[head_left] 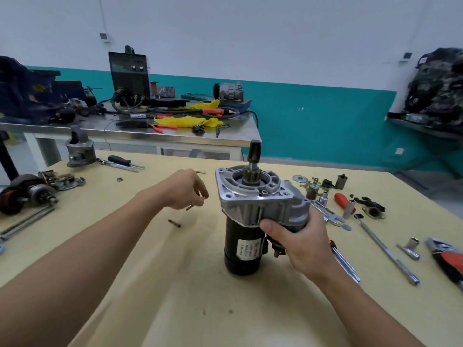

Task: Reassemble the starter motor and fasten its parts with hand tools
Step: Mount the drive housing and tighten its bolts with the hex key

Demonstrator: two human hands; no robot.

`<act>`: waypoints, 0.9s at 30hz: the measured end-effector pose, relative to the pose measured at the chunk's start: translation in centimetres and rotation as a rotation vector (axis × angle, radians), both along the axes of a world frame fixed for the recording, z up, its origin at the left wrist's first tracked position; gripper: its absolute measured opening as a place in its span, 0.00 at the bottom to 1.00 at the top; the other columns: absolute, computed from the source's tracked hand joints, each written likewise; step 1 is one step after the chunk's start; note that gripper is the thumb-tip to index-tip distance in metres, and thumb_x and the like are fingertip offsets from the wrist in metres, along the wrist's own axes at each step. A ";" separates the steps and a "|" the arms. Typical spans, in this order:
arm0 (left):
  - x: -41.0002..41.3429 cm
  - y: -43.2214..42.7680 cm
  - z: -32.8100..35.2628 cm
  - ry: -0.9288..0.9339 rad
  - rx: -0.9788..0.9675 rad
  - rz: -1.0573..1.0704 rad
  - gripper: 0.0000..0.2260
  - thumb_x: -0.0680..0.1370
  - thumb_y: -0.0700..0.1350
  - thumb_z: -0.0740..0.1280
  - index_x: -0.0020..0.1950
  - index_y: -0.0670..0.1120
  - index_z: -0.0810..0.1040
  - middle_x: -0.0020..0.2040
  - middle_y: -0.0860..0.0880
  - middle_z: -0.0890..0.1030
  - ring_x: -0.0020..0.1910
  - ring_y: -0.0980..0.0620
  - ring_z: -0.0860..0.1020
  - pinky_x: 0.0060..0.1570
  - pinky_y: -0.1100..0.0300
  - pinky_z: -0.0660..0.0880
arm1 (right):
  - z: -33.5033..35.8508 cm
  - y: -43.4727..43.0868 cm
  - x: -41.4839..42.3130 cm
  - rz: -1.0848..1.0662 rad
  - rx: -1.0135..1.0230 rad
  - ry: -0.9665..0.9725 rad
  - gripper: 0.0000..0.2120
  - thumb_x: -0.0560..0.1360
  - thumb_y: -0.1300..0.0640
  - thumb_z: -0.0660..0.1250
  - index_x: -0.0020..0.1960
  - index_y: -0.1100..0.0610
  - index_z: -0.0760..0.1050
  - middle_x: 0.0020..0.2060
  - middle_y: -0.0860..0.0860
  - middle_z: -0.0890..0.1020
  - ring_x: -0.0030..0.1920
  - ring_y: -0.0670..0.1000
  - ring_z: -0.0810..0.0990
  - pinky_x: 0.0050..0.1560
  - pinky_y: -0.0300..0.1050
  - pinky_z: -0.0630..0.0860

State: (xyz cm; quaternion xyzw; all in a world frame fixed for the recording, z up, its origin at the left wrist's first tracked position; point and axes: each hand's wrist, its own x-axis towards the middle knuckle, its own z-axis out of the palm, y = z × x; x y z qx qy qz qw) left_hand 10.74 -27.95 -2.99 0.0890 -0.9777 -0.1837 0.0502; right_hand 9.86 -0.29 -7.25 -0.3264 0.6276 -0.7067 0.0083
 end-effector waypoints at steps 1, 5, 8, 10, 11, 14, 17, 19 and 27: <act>0.7 0.2 0.9 0.154 0.177 -0.028 0.09 0.75 0.40 0.73 0.40 0.54 0.82 0.37 0.52 0.82 0.37 0.51 0.80 0.34 0.64 0.75 | 0.0 0.0 0.0 0.004 -0.001 -0.007 0.33 0.59 0.46 0.83 0.60 0.53 0.77 0.53 0.45 0.86 0.55 0.45 0.84 0.48 0.36 0.80; 5.2 2.3 5.2 0.743 1.019 -0.261 0.09 0.77 0.36 0.69 0.53 0.47 0.84 0.40 0.49 0.85 0.41 0.50 0.84 0.42 0.62 0.80 | 0.1 0.0 -0.2 0.009 -0.017 -0.030 0.42 0.55 0.38 0.82 0.61 0.57 0.76 0.54 0.48 0.86 0.56 0.47 0.83 0.50 0.37 0.80; 7.4 5.0 6.7 0.782 0.979 -0.388 0.08 0.75 0.38 0.72 0.52 0.47 0.84 0.42 0.47 0.86 0.43 0.47 0.85 0.44 0.60 0.81 | 0.1 0.1 -0.1 0.004 -0.011 -0.021 0.40 0.56 0.38 0.82 0.61 0.57 0.77 0.53 0.47 0.86 0.55 0.47 0.84 0.49 0.36 0.80; 7.7 6.0 6.7 0.748 0.834 -0.388 0.10 0.73 0.38 0.72 0.53 0.44 0.83 0.43 0.45 0.86 0.43 0.47 0.86 0.45 0.59 0.82 | 0.1 0.1 -0.1 -0.008 -0.002 -0.017 0.40 0.57 0.38 0.82 0.61 0.57 0.77 0.53 0.47 0.86 0.55 0.46 0.84 0.49 0.38 0.81; 7.6 6.2 6.6 0.731 0.791 -0.380 0.11 0.72 0.37 0.72 0.54 0.43 0.82 0.43 0.44 0.86 0.43 0.47 0.86 0.45 0.58 0.83 | 0.1 0.1 0.0 -0.011 0.000 -0.019 0.39 0.57 0.39 0.82 0.61 0.58 0.77 0.53 0.47 0.86 0.55 0.46 0.84 0.50 0.39 0.81; 7.1 6.3 6.3 0.705 0.713 -0.358 0.12 0.74 0.32 0.70 0.55 0.44 0.82 0.44 0.44 0.86 0.44 0.46 0.86 0.48 0.52 0.83 | 0.0 0.1 -0.1 -0.004 -0.004 -0.017 0.38 0.58 0.43 0.83 0.61 0.59 0.77 0.54 0.49 0.86 0.55 0.48 0.84 0.49 0.38 0.80; 6.9 6.3 6.3 0.710 0.640 -0.346 0.11 0.75 0.33 0.70 0.54 0.47 0.82 0.45 0.47 0.86 0.44 0.48 0.86 0.47 0.54 0.83 | -0.4 0.2 -0.4 -0.007 0.002 -0.005 0.33 0.60 0.48 0.83 0.60 0.58 0.78 0.53 0.49 0.86 0.55 0.49 0.84 0.49 0.38 0.80; 6.9 6.3 6.3 0.728 0.628 -0.327 0.10 0.76 0.34 0.70 0.54 0.47 0.82 0.45 0.48 0.86 0.43 0.50 0.86 0.44 0.57 0.83 | -0.7 0.1 -0.5 -0.022 0.001 -0.002 0.35 0.57 0.46 0.81 0.60 0.58 0.78 0.53 0.50 0.86 0.55 0.50 0.84 0.49 0.39 0.80; 7.3 5.9 6.3 0.694 0.750 -0.313 0.09 0.75 0.38 0.71 0.54 0.46 0.82 0.45 0.47 0.86 0.43 0.47 0.86 0.44 0.57 0.83 | -0.5 0.0 -0.4 -0.035 -0.005 -0.005 0.39 0.55 0.38 0.83 0.60 0.56 0.78 0.52 0.48 0.86 0.54 0.48 0.85 0.47 0.36 0.80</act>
